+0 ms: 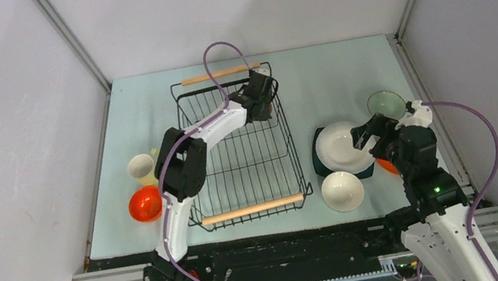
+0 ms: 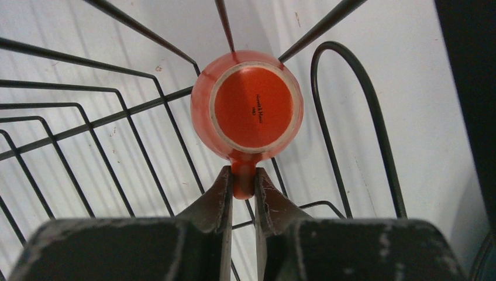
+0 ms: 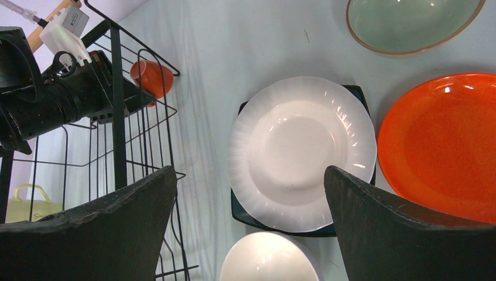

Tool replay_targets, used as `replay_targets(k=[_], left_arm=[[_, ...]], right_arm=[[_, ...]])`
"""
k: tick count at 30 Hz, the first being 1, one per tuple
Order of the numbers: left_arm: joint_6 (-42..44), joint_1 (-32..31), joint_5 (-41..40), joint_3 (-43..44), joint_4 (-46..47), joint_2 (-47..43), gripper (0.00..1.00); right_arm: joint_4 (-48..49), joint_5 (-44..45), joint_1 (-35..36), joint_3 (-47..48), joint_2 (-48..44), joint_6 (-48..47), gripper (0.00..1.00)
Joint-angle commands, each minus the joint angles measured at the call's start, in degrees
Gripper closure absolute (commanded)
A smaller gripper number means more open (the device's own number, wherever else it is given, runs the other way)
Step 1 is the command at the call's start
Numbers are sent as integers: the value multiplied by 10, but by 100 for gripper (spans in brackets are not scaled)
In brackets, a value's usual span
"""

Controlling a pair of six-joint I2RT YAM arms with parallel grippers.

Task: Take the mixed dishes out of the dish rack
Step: Pick up the cup from the dish rack.

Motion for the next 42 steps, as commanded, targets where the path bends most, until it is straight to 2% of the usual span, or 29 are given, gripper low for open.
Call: replay_targets(k=[1, 8, 13, 19, 25, 29, 33, 37, 42], left_arm=[[23, 3, -5, 21, 8, -11, 100], [21, 2, -6, -46, 40, -94, 100], [10, -3, -1, -128, 86, -202, 100], [-11, -7, -10, -254, 141, -323, 100], [-29, -14, 40, -373, 206, -454, 100], [-32, -18, 132, -455, 284, -555, 100], [-52, -24, 231, -537, 378, -646, 100], [-91, -34, 275, -604, 451, -735, 100], [-159, -52, 301, -679, 571, -789, 100]], right_arm=[[12, 9, 1, 6, -8, 7, 1], [10, 2, 2, 0, -20, 8, 1], [9, -20, 2, 0, -38, 6, 1], [26, -111, 2, 0, -52, -10, 1], [62, -260, 5, 0, -59, -14, 1], [132, -354, 22, -20, -61, 10, 1], [257, -412, 65, -62, -52, 57, 1], [392, -389, 138, -91, -47, 92, 1], [531, -290, 255, -129, -39, 102, 1]])
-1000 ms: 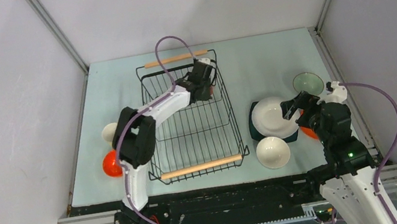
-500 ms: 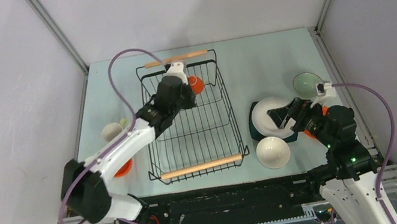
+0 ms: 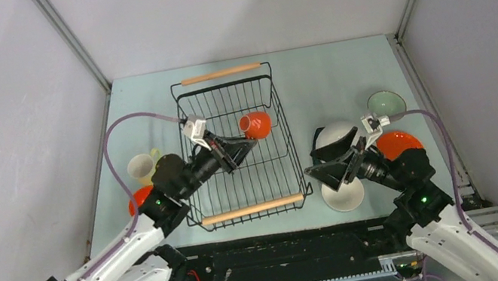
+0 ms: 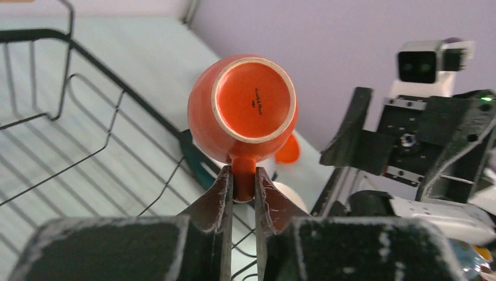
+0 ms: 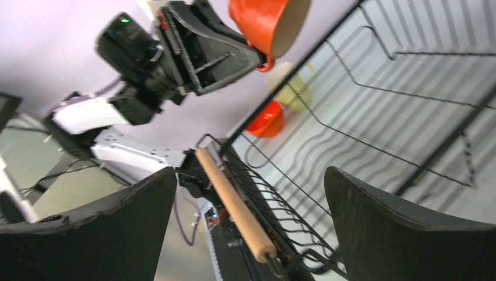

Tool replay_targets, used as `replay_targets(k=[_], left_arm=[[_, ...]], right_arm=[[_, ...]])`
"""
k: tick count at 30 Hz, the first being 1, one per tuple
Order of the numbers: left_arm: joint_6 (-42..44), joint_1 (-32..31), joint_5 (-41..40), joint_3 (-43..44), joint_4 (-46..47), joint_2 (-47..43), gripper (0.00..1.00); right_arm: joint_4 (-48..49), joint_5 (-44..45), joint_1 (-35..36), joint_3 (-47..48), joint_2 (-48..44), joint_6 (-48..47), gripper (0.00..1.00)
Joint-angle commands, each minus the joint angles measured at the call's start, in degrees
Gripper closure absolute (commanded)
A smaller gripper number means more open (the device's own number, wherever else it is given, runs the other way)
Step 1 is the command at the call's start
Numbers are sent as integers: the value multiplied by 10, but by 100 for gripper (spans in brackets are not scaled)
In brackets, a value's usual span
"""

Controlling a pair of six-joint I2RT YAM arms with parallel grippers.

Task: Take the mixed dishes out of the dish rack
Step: Pick up the cup from the dish rack, then place the cup at the center of the board.

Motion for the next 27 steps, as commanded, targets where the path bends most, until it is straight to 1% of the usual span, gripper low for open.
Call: replay_targets(k=[1, 3, 5, 9, 17, 24, 27], left_arm=[[-74, -15, 53, -33, 167, -41, 100], [-82, -31, 53, -38, 176, -44, 100], [-89, -43, 55, -41, 187, -44, 100], [-94, -61, 57, -44, 203, -36, 100], [-115, -80, 62, -59, 259, -17, 100], [-119, -97, 62, -60, 257, 3, 100], [-126, -106, 60, -70, 276, 14, 100]], right_arm=[[221, 84, 80, -30, 14, 21, 1], [278, 109, 133, -39, 31, 14, 2], [323, 136, 168, -41, 52, 2, 4], [398, 182, 214, -41, 95, -19, 9], [470, 200, 228, -34, 156, -14, 13], [454, 230, 229, -12, 167, -45, 15], [447, 230, 229, -6, 170, -42, 19]])
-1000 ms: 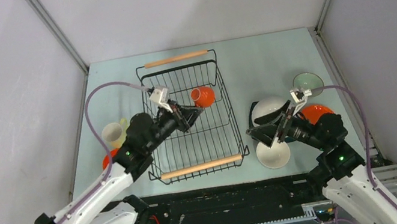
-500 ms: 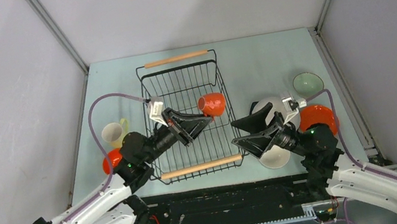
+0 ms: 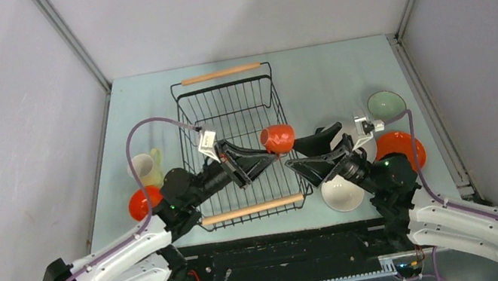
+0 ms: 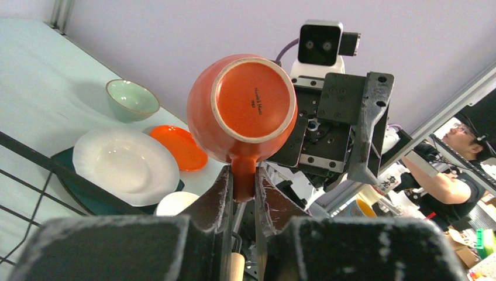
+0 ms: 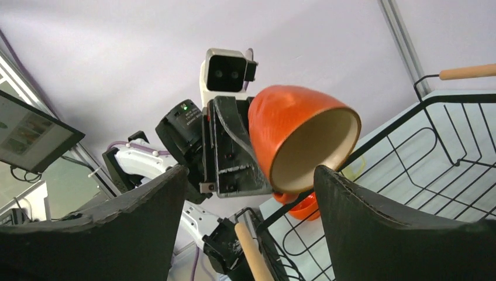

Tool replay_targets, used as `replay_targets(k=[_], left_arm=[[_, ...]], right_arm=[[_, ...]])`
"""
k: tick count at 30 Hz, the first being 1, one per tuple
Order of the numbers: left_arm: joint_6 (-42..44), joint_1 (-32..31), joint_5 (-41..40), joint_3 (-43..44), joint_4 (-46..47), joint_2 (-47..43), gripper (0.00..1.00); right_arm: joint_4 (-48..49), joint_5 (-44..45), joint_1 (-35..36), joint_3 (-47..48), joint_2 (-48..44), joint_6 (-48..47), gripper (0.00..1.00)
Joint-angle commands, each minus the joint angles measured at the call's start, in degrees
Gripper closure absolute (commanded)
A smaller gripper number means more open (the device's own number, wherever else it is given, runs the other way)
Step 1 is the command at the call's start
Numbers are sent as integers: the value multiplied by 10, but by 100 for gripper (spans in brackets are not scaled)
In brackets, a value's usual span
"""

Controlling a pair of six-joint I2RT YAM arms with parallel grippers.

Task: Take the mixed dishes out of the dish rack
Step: Place the cup at the center of the board.

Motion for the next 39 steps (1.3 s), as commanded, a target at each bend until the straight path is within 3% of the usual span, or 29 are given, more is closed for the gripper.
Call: replay_targets(k=[1, 5, 9, 11, 12, 14, 15, 19, 24, 27, 29, 33, 39], left_arm=[[-16, -15, 5, -7, 67, 11, 100], [-18, -27, 10, -2, 69, 27, 100], [-24, -34, 11, -5, 66, 39, 99], [-27, -35, 6, -6, 59, 39, 90], [-24, -35, 2, -6, 49, 36, 85], [-11, -35, -14, -6, 24, 24, 66], [-8, -35, -29, -6, 12, 18, 47], [24, -35, -90, -14, -64, -46, 5], [78, -35, -229, -4, -214, -113, 0], [87, -35, -314, 10, -288, -133, 0], [86, -35, -370, 15, -336, -131, 0], [79, -35, -448, 45, -411, -101, 0], [65, -35, -499, 72, -468, -74, 0]], right_arm=[[28, 16, 5, 32, 5, -15, 21], [41, 3, 9, 36, 18, -10, 37], [42, 4, 17, 37, 25, -6, 82], [38, 7, 21, 39, 25, -8, 99], [24, 8, 22, 41, 24, -10, 100], [-21, 16, 22, 51, 13, -24, 100], [-40, 21, 22, 57, 0, -35, 100], [-201, 84, 21, 77, -63, -59, 100], [-568, 287, 10, 140, -128, -48, 100], [-855, 406, -15, 221, -103, 40, 100], [-995, 458, -41, 261, -65, 109, 100], [-1115, 442, -128, 283, 1, 142, 100], [-1133, 340, -299, 250, 49, 98, 100]])
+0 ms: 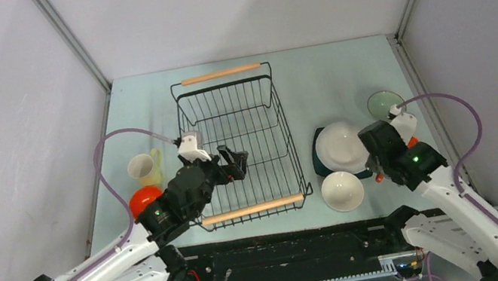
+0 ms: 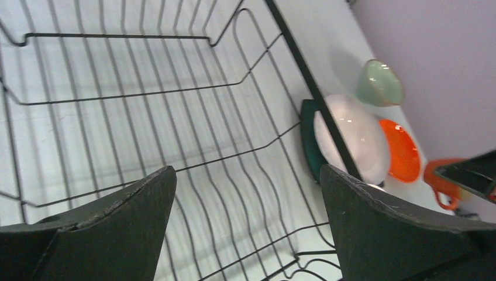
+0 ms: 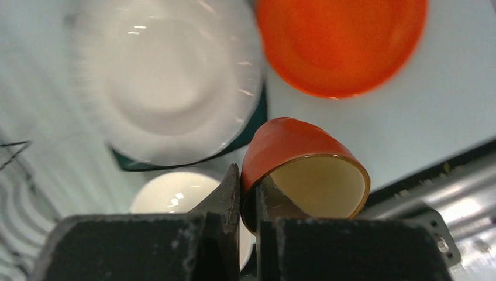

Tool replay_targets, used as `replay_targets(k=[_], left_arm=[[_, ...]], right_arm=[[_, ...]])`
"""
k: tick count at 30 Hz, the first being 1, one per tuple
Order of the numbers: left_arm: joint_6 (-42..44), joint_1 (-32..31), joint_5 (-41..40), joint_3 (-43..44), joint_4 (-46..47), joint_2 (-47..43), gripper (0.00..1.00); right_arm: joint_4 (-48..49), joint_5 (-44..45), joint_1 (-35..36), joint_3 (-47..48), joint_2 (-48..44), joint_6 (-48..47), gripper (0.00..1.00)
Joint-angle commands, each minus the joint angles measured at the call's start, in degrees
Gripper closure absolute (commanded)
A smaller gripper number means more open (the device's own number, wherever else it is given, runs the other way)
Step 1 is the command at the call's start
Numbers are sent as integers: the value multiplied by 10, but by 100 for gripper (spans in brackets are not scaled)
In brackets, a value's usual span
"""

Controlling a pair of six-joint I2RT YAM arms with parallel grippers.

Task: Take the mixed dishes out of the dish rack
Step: Place the cup at the center of the board.

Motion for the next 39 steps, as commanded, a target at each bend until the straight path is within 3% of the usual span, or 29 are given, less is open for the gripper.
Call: replay_targets(k=[1, 8, 14, 31, 35, 37, 39], left_arm=[[2, -2, -68, 25, -54, -4, 0], [7, -2, -77, 7, -51, -33, 0], [1, -2, -87, 4, -65, -45, 0], [-16, -2, -116, 0, -73, -52, 0], [-16, -2, -115, -1, -75, -62, 0], [-17, -2, -111, 0, -78, -63, 0], [-18, -2, -107, 1, -81, -62, 0]], right_arm=[[-62, -49, -92, -25, 6, -19, 100], [-15, -150, -133, -59, 17, -31, 100], [-18, -96, -136, -69, 66, 24, 100], [91, -129, -143, -147, 137, 27, 89], [91, -123, -144, -147, 130, 28, 80], [87, -127, -142, -147, 112, 28, 62], [82, -128, -142, -147, 81, 27, 50]])
